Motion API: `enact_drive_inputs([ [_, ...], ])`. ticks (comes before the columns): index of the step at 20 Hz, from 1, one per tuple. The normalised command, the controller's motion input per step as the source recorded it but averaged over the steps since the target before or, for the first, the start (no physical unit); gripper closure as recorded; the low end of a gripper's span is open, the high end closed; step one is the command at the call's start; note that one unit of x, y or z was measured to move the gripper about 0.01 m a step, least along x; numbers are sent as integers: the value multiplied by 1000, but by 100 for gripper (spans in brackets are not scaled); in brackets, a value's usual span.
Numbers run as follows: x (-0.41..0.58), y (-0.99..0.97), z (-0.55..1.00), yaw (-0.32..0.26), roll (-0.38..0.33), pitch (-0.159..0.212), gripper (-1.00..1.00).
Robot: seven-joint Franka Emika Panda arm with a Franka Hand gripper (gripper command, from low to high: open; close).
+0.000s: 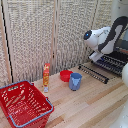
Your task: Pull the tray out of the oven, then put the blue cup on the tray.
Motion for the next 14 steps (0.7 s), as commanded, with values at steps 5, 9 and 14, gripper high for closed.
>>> enact_drive_inputs([
  [5,291,-329,-249,0,-4,116,-100],
  [9,148,-251,-76,0,16,40,-100],
  [14,37,-243,11,-41,30,0,100],
])
